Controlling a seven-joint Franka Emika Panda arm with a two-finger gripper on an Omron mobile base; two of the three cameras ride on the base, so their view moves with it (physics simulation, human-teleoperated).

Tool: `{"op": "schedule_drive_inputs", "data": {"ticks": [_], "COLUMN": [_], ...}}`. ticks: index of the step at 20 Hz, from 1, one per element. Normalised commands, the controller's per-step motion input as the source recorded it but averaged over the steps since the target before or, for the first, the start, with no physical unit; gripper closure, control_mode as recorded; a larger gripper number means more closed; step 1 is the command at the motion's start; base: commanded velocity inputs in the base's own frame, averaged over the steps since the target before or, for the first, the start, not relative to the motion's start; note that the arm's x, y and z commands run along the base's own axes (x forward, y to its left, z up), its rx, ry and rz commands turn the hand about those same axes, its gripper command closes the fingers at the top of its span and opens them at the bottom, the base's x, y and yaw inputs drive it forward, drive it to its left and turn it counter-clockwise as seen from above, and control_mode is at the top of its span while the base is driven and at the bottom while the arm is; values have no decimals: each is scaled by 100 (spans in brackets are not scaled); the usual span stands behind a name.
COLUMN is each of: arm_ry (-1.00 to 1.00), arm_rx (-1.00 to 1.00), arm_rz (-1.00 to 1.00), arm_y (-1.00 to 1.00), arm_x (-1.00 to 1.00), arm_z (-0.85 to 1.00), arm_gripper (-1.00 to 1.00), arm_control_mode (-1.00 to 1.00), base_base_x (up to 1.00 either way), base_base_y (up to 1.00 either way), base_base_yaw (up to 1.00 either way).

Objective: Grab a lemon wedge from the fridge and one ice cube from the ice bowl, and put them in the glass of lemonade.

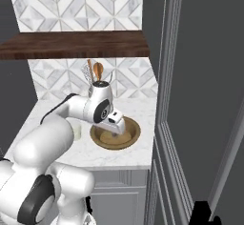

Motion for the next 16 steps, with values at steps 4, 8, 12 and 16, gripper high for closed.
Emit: {"op": "schedule_drive_inputs", "data": {"ticks": [4, 8, 12, 16], "arm_ry": [0, 0, 0, 0], "arm_rx": [0, 0, 0, 0], "arm_rz": [0, 0, 0, 0], "arm_y": [0, 0, 0, 0], "arm_x": [11, 12, 15, 18], "arm_z": [-29, -21, -17, -16], "arm_gripper": [-100, -100, -100, -100], "arm_control_mode": [-100, -100, -100, -100], "base_base_x": [0, 0, 0, 0], "base_base_y": [0, 0, 0, 0], "base_base_yaw": [0, 0, 0, 0]}}
